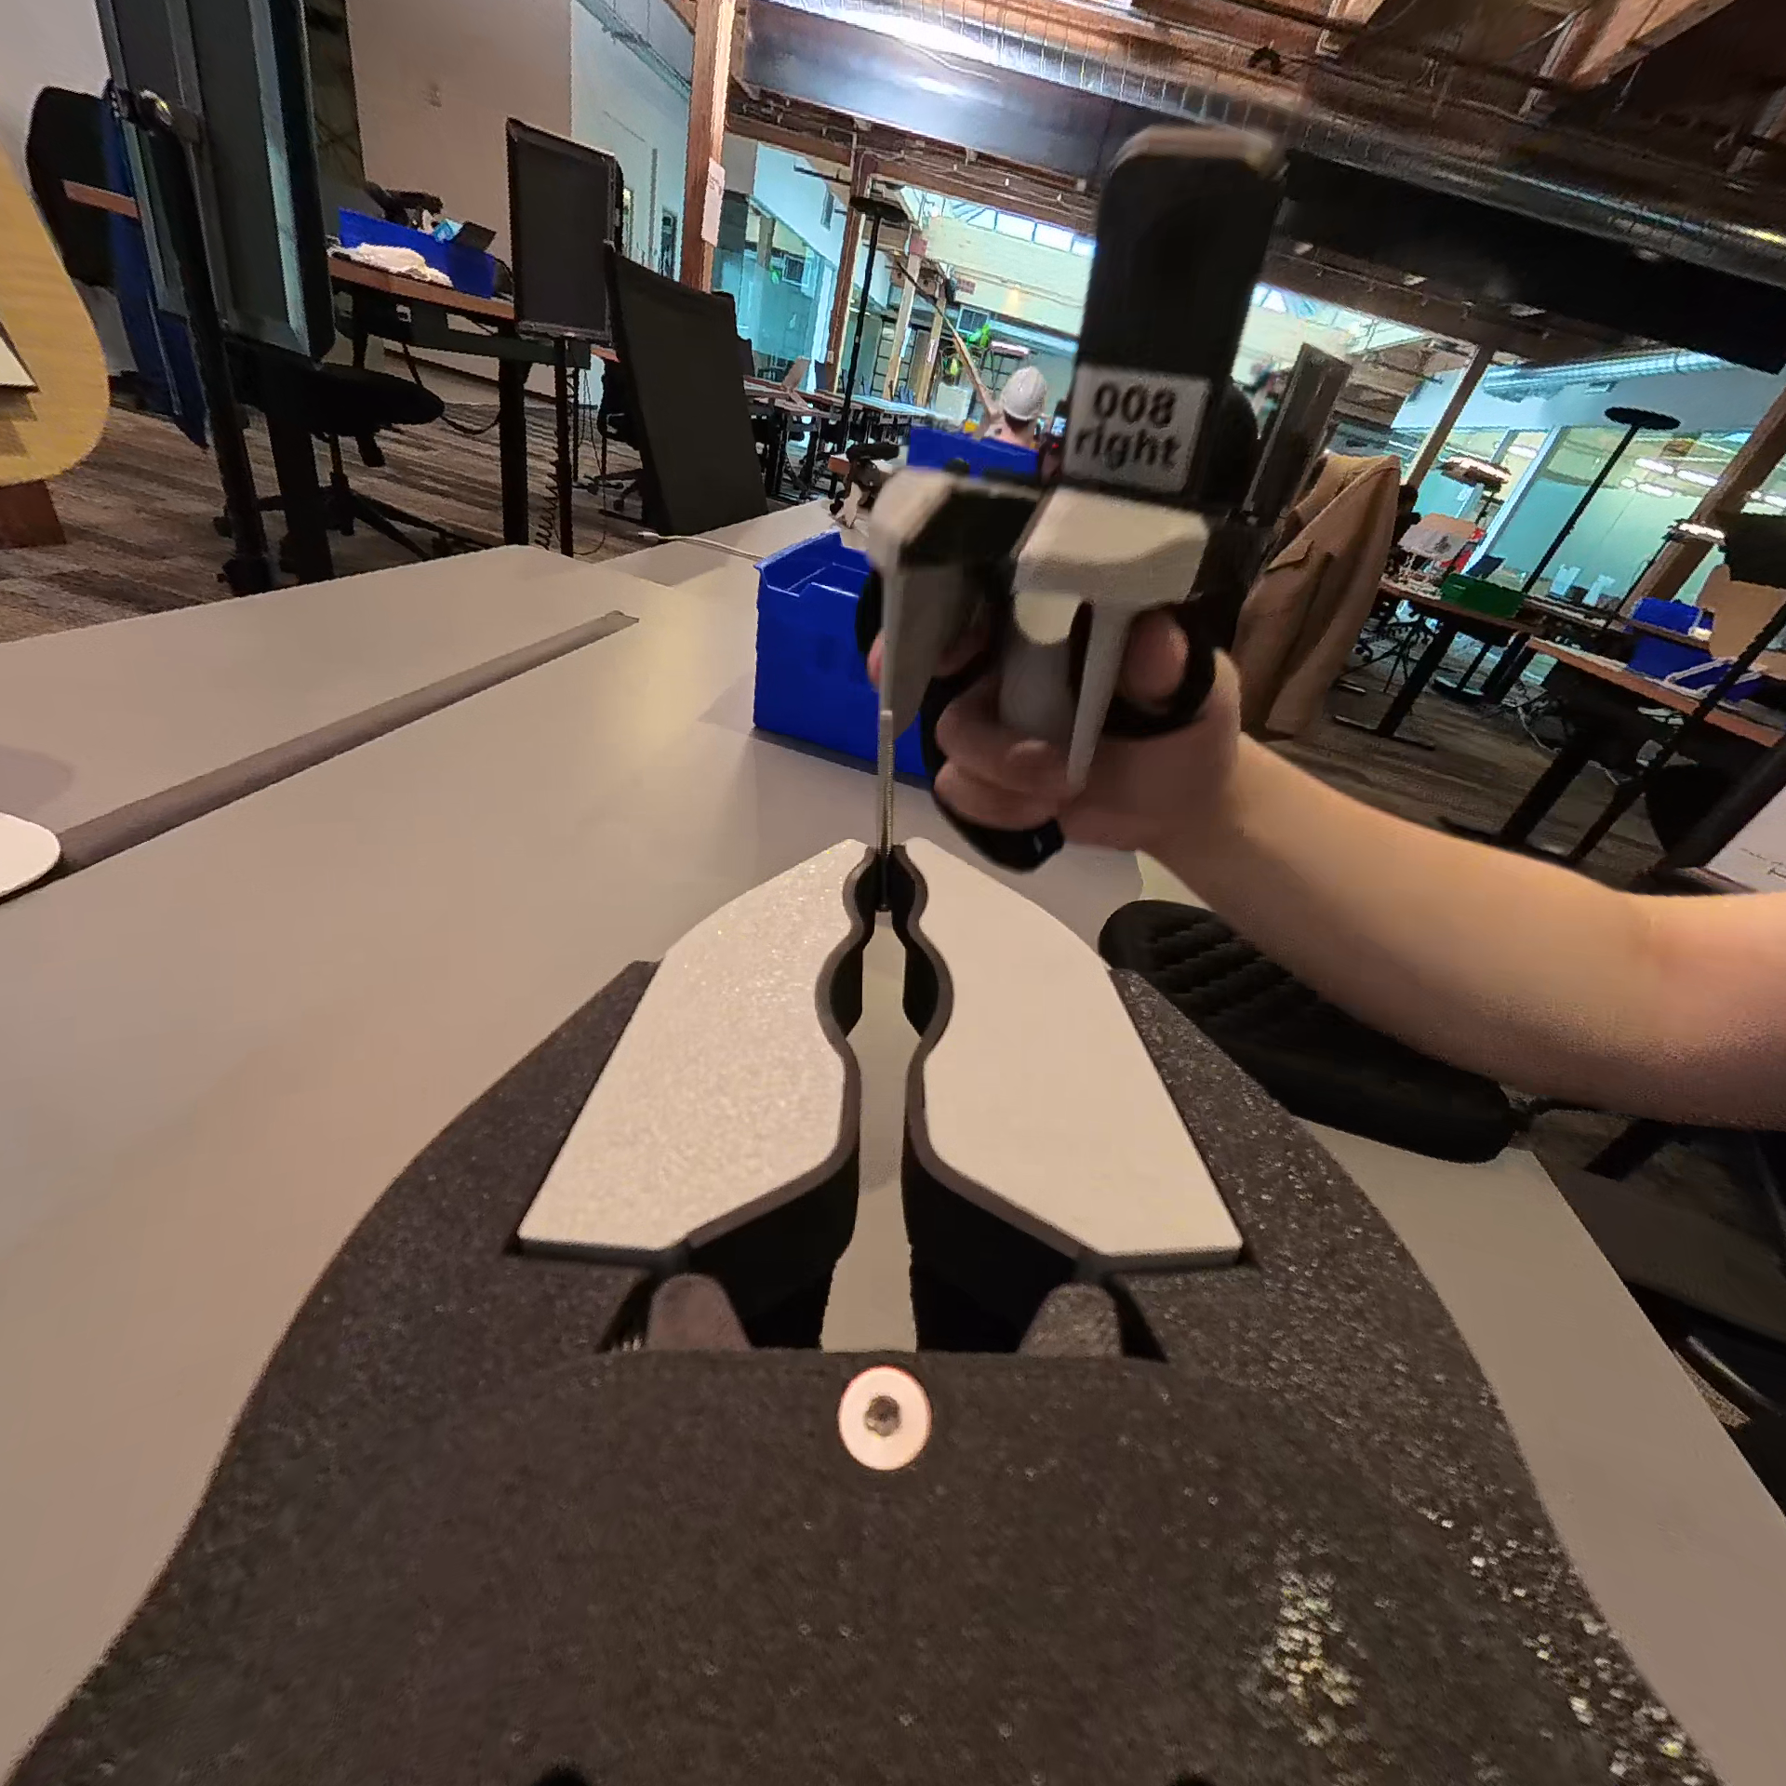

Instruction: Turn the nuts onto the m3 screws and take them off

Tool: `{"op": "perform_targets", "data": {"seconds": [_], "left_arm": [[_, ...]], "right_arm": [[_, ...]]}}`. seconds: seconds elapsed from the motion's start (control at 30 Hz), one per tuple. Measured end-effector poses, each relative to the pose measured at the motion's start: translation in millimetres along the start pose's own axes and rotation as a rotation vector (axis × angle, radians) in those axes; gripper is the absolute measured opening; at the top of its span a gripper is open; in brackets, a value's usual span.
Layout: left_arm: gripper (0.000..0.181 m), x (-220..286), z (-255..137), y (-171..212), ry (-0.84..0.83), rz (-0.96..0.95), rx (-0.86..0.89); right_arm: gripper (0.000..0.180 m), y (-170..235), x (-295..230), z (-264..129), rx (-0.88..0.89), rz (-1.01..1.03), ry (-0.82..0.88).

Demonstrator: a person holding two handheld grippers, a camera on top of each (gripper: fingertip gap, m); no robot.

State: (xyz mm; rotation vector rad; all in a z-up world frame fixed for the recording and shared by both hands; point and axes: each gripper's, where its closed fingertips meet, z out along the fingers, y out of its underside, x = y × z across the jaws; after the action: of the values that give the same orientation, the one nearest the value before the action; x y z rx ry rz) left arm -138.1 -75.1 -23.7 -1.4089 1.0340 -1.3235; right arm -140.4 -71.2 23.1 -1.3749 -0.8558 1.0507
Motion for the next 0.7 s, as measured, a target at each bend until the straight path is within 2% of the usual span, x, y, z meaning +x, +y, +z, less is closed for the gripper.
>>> {"op": "perform_targets", "data": {"seconds": [0.13,0.33,0.57,0.7], "left_arm": [[0.002,1,0,0,0.006,0.002,-0.006],[0.002,4,2,1,0.023,0.005,-0.01],[0.002,8,4,3,0.041,0.014,-0.02],[0.002,14,3,-4,0.081,-0.003,0.03]], "right_arm": [[0.015,23,-3,10,-0.048,-0.005,-0.015],[0.013,36,0,11,-0.07,0.036,-0.02],[0.002,36,-7,10,-0.05,0.07,-0.084],[0.002,29,-11,9,0.0,0.128,-0.125]]}}
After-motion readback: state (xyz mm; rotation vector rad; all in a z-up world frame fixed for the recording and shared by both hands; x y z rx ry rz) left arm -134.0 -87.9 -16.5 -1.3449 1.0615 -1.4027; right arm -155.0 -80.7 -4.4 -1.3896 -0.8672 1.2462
